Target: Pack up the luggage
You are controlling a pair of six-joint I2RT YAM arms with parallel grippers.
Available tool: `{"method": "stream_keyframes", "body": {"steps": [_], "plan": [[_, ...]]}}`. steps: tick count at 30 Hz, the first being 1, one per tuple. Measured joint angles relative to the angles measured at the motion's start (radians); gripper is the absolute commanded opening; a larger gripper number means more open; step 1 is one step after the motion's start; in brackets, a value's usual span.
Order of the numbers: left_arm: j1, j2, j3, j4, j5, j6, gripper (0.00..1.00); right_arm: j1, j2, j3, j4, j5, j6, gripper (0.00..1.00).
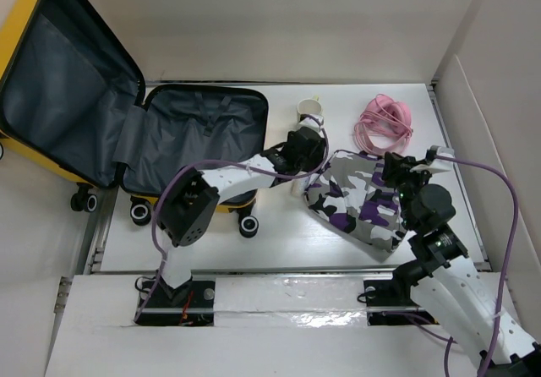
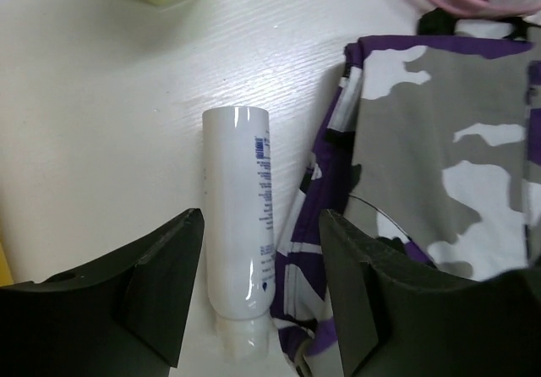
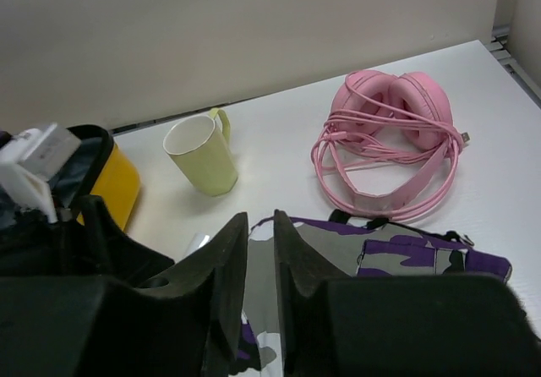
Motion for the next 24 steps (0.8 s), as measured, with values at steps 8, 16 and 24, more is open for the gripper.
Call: {"method": "stream_keyframes", "body": {"steps": [8,16,24], "plan": [[0.002,0.159,0.087,-0.058,-0.04,0.03,0.55,0.0,0.024,0.0,0.002,-0.018,-0.007,0.31],[0.012,0.282,0.162,-0.069,-0.044,0.055,0.09,0.0,0.038,0.0,0.003,-0.042,-0.016,0.32],[0.034,0.217,0.111,-0.079,-0.042,0.071,0.0,0.0,0.042,0.0,0.016,-0.058,-0.022,0.32]]}}
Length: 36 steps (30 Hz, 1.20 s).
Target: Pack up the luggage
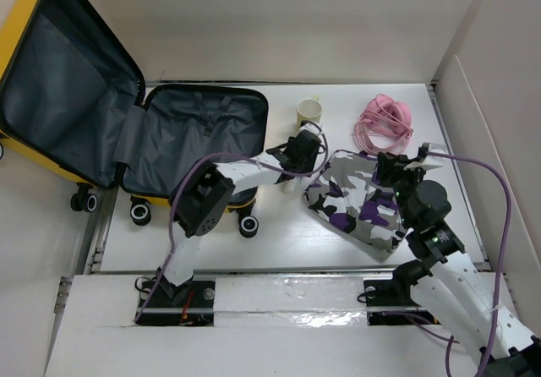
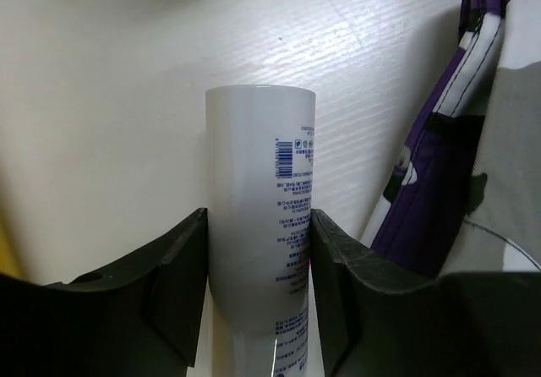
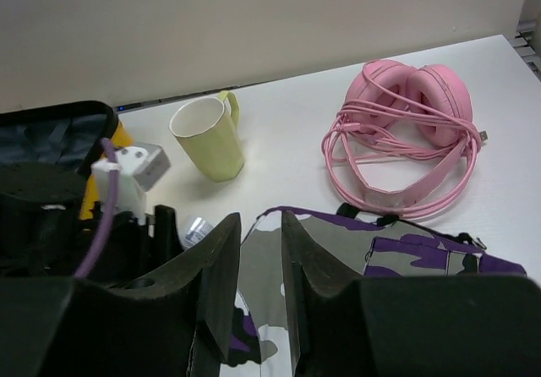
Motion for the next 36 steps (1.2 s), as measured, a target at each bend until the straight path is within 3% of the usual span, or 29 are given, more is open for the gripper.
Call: {"method": "stream_keyframes", "body": {"steps": [7,13,17,18,19,21,23,24,25,26,29,30,32,33,36], "plan": [[0.074,-0.38,-0.137,0.051,-0.033,-0.01,0.09,0.0,0.016,0.0,0.004,-0.023,-0.006,0.34],[0.306,-0.714,-0.341,0.24,-0.036,-0.111,0.21,0.0,0.053,0.0,0.011,-0.057,-0.012,0.34],[0.445,-0.73,-0.441,0.255,-0.045,-0.171,0.4,0.0,0.072,0.0,0.014,-0.081,-0.019,0.35],[0.449,-0.712,-0.451,0.247,-0.042,-0.181,0.58,0.0,0.076,0.0,0.015,-0.082,-0.019,0.35],[0.447,-0.69,-0.457,0.236,-0.034,-0.185,0.65,0.0,0.079,0.0,0.018,-0.085,-0.019,0.35],[0.433,-0.655,-0.47,0.236,-0.014,-0.207,0.72,0.0,0.083,0.0,0.019,-0.09,-0.021,0.35],[0.423,-0.646,-0.479,0.236,0.009,-0.218,0.72,0.0,0.085,0.0,0.019,-0.092,-0.028,0.22],[0.418,-0.646,-0.48,0.237,0.02,-0.222,0.72,0.0,0.085,0.0,0.019,-0.092,-0.03,0.16],[0.412,-0.647,-0.48,0.247,0.027,-0.223,0.69,0.0,0.087,0.0,0.021,-0.092,-0.03,0.04],[0.397,-0.649,-0.48,0.256,0.026,-0.223,0.66,0.0,0.088,0.0,0.023,-0.092,-0.03,0.0],[0.341,-0.654,-0.48,0.278,0.012,-0.216,0.53,0.0,0.098,0.0,0.022,-0.092,-0.03,0.0],[0.309,-0.654,-0.48,0.291,0.017,-0.211,0.41,0.0,0.103,0.0,0.022,-0.087,-0.029,0.0],[0.22,-0.65,-0.475,0.297,0.025,-0.204,0.31,0.0,0.113,0.0,0.022,-0.081,-0.029,0.0],[0.169,-0.645,-0.47,0.298,0.024,-0.204,0.17,0.0,0.114,0.0,0.021,-0.077,-0.029,0.0],[0.016,-0.599,-0.435,0.306,0.04,-0.197,0.0,0.0,0.108,0.0,0.017,-0.051,-0.027,0.0]]}}
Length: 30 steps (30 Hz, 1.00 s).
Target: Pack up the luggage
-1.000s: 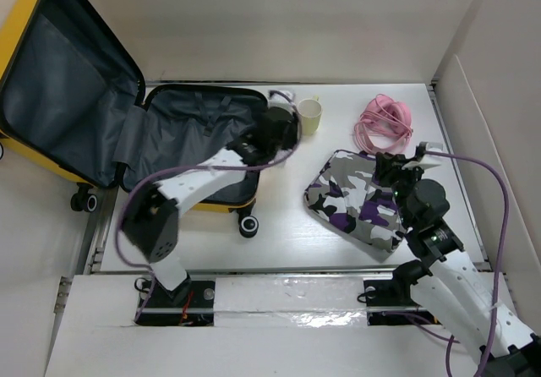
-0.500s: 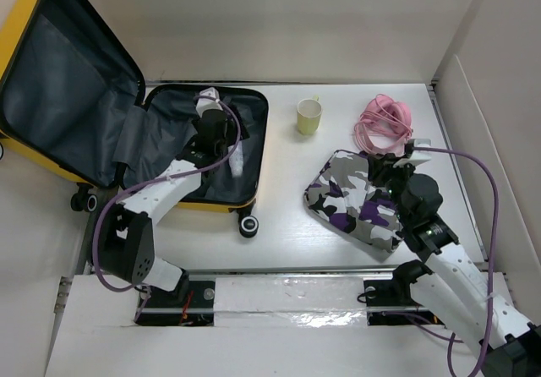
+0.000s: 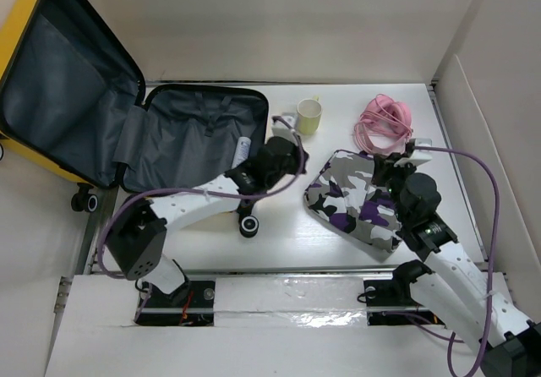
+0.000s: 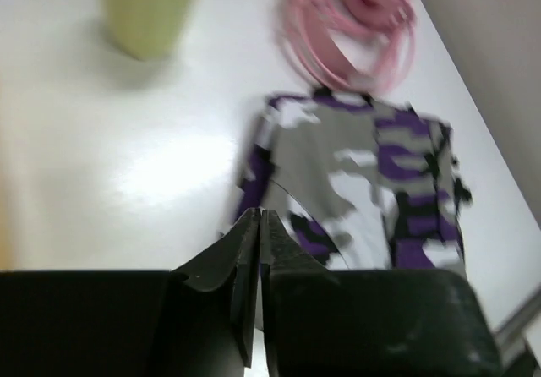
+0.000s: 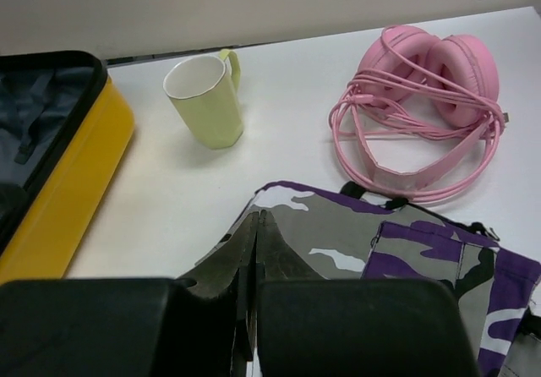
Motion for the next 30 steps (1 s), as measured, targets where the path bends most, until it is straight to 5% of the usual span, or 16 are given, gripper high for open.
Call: {"method": "stream_keyframes", "body": {"steps": [5,10,15,20,25,30], "plan": [[-0.129,0.116,0.018,0.012,0.048,-0.011,0.0,-0.001,-0.031,0.0,-0.003,0.052,0.001,0.07],[-0.129,0.17,-0.023,0.014,0.07,-0.037,0.17,-0.011,-0.02,0.0,-0.004,0.093,0.002,0.27],[-0.154,0.141,-0.117,0.021,0.069,-0.045,0.26,-0.012,0.072,0.0,0.008,0.159,0.0,0.28],[-0.197,-0.039,-0.247,0.056,0.094,-0.031,0.3,-0.076,0.267,0.043,0.004,0.198,0.002,0.34],[-0.241,-0.225,-0.272,0.093,0.139,0.015,0.33,-0.272,0.547,0.204,0.021,0.171,0.024,0.63],[-0.254,-0.378,-0.343,0.138,0.188,0.09,0.41,-0.433,0.86,0.443,0.01,0.119,0.045,0.66]]}}
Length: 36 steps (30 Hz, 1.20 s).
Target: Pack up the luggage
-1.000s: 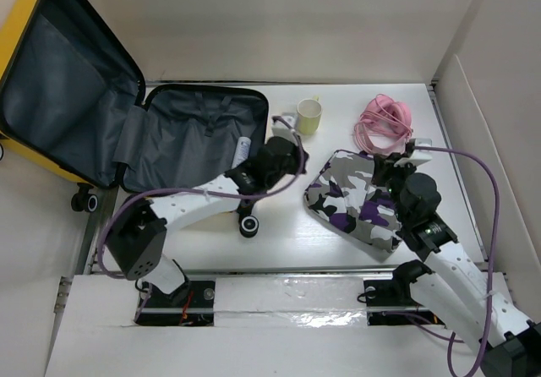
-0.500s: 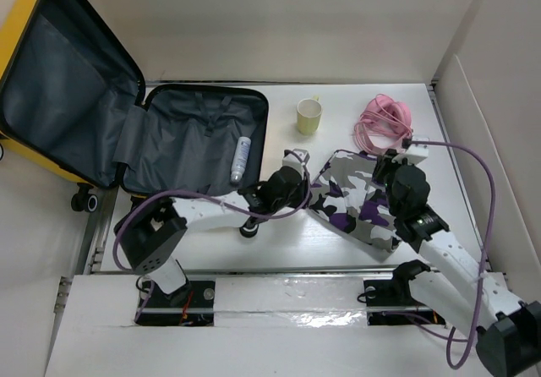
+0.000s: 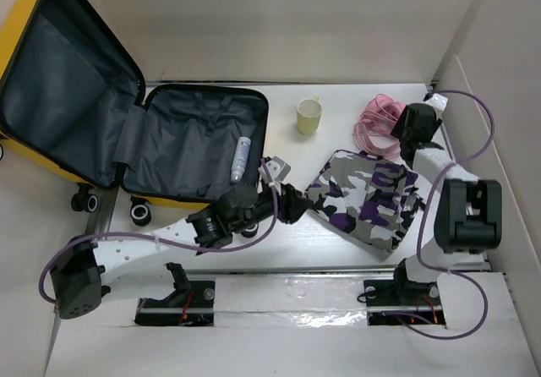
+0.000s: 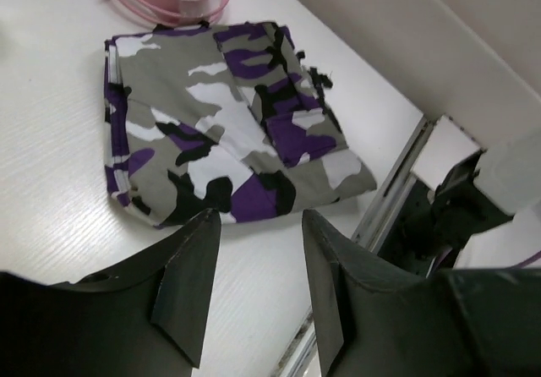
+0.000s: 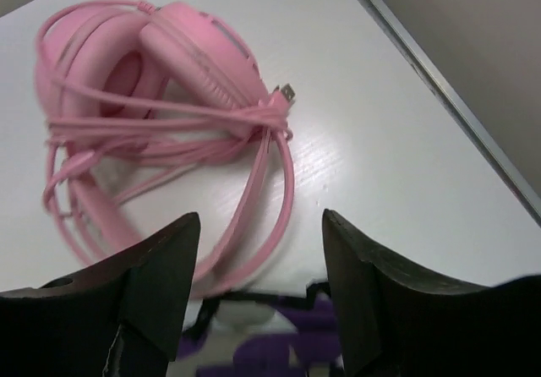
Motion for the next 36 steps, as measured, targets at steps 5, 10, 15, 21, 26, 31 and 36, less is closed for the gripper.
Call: {"method": "stream_keyframes", "body": {"steps": [5,10,15,21,26,31,36], "plan": [[0.0,-0.033,-0.128,0.042,0.017,0.084,0.4,-0.079,0.282,0.274,-0.101,-0.123,0.005,0.59],[-0.001,-0.048,-0.222,0.058,-0.011,0.117,0.39,-0.114,0.467,0.487,-0.233,-0.235,0.0,0.49],[0.01,-0.176,-0.248,0.051,-0.092,0.11,0.39,-0.157,0.496,0.54,-0.272,-0.354,0.009,0.45],[0.05,-0.306,-0.262,0.062,-0.136,0.085,0.38,-0.184,0.498,0.547,-0.301,-0.414,0.013,0.52],[0.06,-0.332,-0.279,0.054,-0.149,0.072,0.38,-0.168,0.478,0.503,-0.32,-0.377,-0.012,0.67],[0.06,-0.332,-0.282,0.051,-0.146,0.068,0.38,-0.154,0.397,0.382,-0.319,-0.358,-0.04,0.69],[0.06,-0.314,-0.282,0.044,-0.14,0.064,0.37,-0.141,0.387,0.408,-0.34,-0.346,-0.065,0.67]]}}
